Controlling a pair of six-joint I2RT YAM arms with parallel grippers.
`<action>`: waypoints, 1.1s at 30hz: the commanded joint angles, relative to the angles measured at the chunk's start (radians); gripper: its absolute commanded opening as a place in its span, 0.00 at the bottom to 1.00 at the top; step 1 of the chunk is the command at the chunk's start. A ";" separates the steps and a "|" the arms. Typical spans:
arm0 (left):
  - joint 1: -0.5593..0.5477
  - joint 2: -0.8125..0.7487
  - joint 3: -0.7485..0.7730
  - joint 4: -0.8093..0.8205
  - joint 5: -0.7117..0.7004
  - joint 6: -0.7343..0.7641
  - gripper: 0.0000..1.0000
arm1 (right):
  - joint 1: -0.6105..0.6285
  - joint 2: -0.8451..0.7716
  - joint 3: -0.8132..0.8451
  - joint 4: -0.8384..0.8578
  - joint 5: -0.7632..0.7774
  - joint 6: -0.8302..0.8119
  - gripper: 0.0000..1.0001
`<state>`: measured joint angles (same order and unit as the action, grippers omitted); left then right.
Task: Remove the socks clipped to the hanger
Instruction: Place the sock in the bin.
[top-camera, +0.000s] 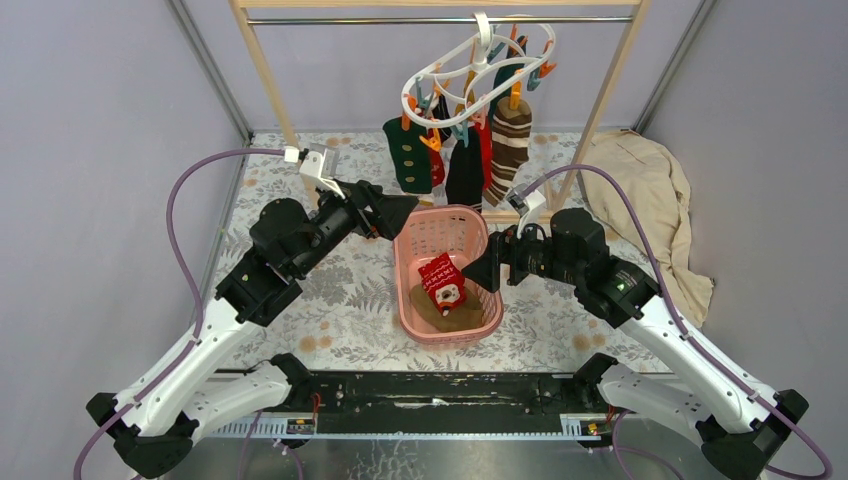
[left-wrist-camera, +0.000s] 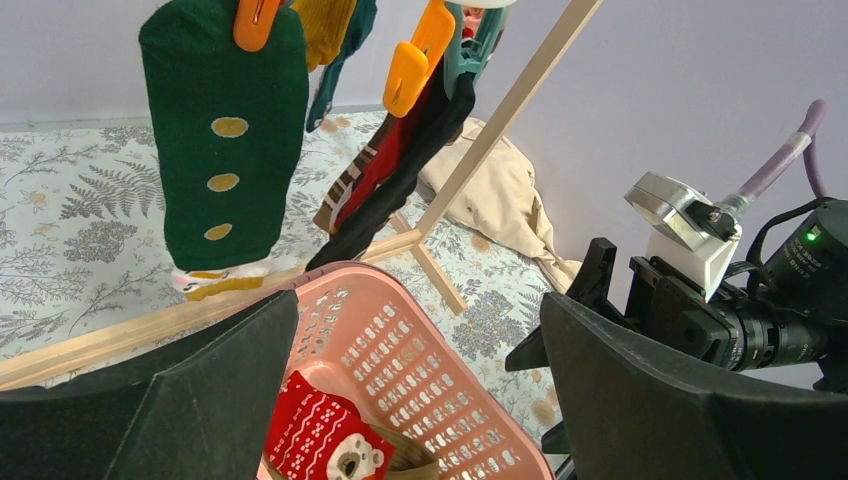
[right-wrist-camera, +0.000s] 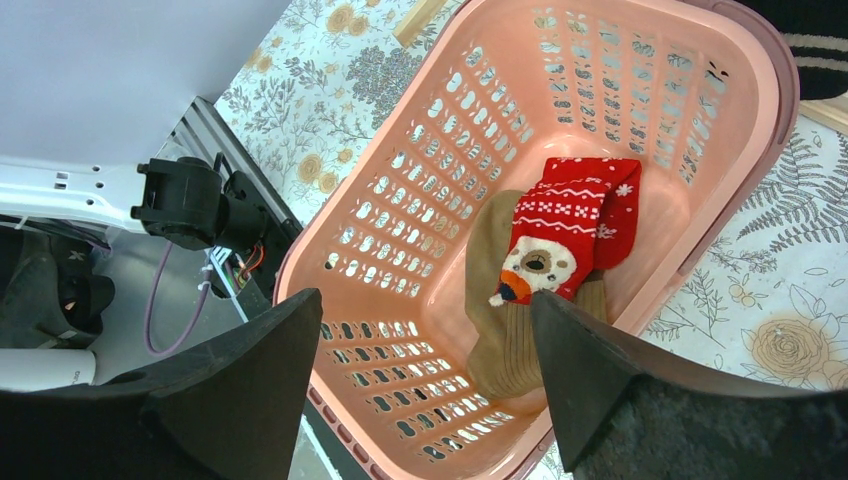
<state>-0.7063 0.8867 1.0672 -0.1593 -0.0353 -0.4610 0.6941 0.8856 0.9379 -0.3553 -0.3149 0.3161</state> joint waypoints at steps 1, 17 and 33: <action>-0.005 -0.012 -0.009 0.010 -0.019 -0.003 0.99 | 0.007 -0.007 0.027 0.021 -0.002 0.011 0.85; -0.004 -0.010 -0.015 0.010 -0.018 -0.002 0.99 | 0.006 -0.010 0.019 0.018 0.005 0.015 1.00; -0.006 0.001 -0.018 0.015 -0.024 -0.001 0.99 | 0.006 -0.022 0.001 0.017 0.016 0.014 1.00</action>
<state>-0.7063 0.8879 1.0580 -0.1604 -0.0433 -0.4614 0.6941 0.8833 0.9375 -0.3573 -0.3050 0.3260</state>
